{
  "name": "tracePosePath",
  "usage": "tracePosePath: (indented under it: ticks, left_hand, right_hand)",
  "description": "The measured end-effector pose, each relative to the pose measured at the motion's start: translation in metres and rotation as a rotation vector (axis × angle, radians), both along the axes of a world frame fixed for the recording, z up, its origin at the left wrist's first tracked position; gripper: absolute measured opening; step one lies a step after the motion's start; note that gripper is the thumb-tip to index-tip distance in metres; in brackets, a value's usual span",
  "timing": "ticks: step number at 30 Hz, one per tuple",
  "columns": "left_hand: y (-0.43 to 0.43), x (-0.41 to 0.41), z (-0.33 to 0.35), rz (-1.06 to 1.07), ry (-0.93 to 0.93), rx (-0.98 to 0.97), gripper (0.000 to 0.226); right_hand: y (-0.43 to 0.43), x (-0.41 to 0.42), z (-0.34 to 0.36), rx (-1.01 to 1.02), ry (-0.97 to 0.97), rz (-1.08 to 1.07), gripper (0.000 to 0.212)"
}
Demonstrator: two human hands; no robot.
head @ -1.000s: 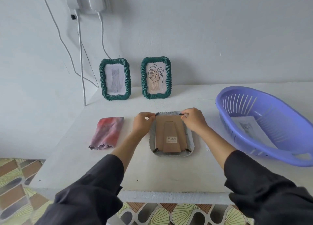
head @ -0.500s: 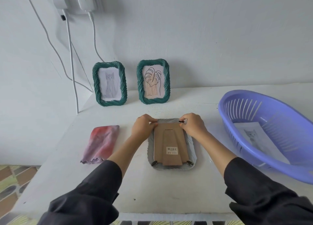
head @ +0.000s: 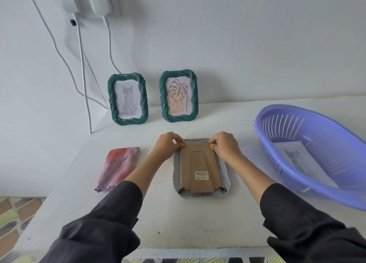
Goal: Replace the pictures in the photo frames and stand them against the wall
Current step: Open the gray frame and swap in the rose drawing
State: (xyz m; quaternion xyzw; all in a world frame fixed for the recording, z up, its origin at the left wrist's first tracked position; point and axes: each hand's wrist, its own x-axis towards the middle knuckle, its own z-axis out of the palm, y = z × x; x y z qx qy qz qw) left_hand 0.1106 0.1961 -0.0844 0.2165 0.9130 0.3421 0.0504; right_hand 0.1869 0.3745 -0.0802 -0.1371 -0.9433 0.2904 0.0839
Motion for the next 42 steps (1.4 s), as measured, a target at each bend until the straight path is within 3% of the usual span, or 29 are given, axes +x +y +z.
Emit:
tracePosePath:
  ticks: [14, 17, 20, 24, 27, 32, 36, 42]
  left_hand:
    - [-0.005, 0.01, -0.014, 0.05, 0.024, 0.137, 0.012]
    - [-0.01, 0.017, -0.015, 0.088, 0.034, 0.187, 0.018]
    - [-0.018, 0.025, -0.011, 0.133, 0.058, 0.117, 0.028]
    - [-0.022, 0.036, -0.001, 0.122, -0.073, -0.043, 0.045]
    - [-0.021, 0.045, 0.004, 0.087, -0.166, -0.106, 0.034]
    - [-0.021, 0.059, 0.007, 0.121, -0.232, -0.078, 0.025]
    - [-0.018, 0.066, 0.006, 0.206, -0.293, -0.044, 0.035]
    - [-0.019, 0.07, 0.002, 0.246, -0.348, 0.074, 0.033]
  right_hand:
    - [-0.003, 0.006, -0.006, -0.028, 0.024, -0.032, 0.022]
    - [0.0, 0.017, -0.006, -0.072, 0.063, -0.021, 0.025]
    - [0.001, 0.031, -0.004, -0.059, 0.086, -0.074, 0.023]
    - [-0.004, 0.053, 0.001, -0.028, -0.061, -0.123, 0.025]
    - [-0.01, 0.067, 0.005, -0.052, -0.119, -0.131, 0.029]
    - [-0.017, 0.084, 0.009, -0.095, -0.169, -0.132, 0.03]
    - [-0.024, 0.093, 0.009, -0.148, -0.172, -0.158, 0.021]
    - [-0.034, 0.098, 0.009, -0.062, -0.093, -0.177, 0.018]
